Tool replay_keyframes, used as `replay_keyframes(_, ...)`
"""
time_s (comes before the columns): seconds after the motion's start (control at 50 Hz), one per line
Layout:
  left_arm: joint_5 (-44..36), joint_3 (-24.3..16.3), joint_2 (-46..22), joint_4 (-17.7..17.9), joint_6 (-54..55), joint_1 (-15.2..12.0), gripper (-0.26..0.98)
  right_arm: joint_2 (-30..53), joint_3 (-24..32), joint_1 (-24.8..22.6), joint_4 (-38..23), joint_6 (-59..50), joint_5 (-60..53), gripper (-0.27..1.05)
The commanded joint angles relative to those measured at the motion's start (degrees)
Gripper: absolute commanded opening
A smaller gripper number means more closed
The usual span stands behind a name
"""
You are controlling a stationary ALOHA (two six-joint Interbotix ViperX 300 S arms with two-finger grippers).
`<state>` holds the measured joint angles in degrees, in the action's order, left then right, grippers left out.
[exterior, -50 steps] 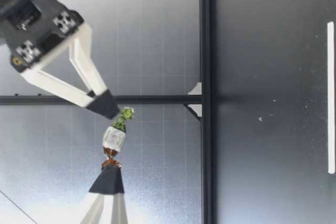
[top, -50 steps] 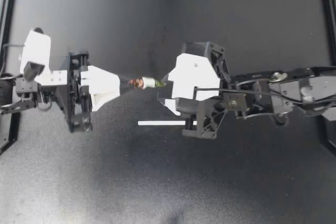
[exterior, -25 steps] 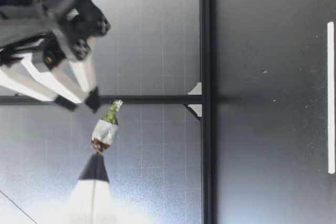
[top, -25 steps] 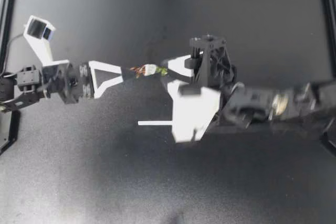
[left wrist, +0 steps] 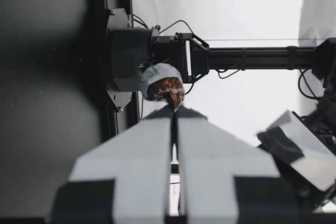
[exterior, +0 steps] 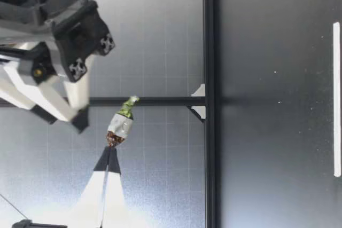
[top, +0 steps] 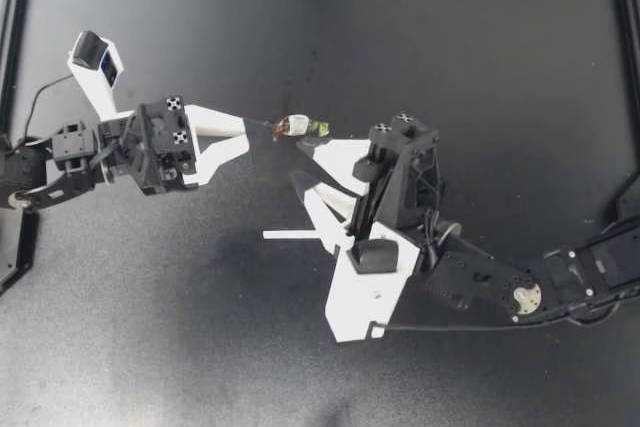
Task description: Pick up the candy and unwrap it.
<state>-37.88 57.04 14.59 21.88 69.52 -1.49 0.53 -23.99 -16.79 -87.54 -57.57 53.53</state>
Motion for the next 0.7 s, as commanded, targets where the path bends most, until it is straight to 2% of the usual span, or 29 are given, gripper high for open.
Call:
replay_keyframes(0.0, -0.5, -0.7, 1.2, -0.5, -0.2, -0.2, -0.20, -1.1, 0.1, 1.5, 0.2, -1.8, -1.0, 0.62)
replay_keyframes(0.22, -0.5, -0.6, 1.7, -2.8, -0.3, -0.2, -0.20, -0.8, 0.0, 4.0, 1.6, -2.6, -3.3, 0.63)
replay_keyframes(0.68, -0.5, -0.7, 1.7, -4.4, -0.3, -0.2, -0.20, 0.5, 0.8, 6.7, 3.3, -2.6, -6.3, 0.60)
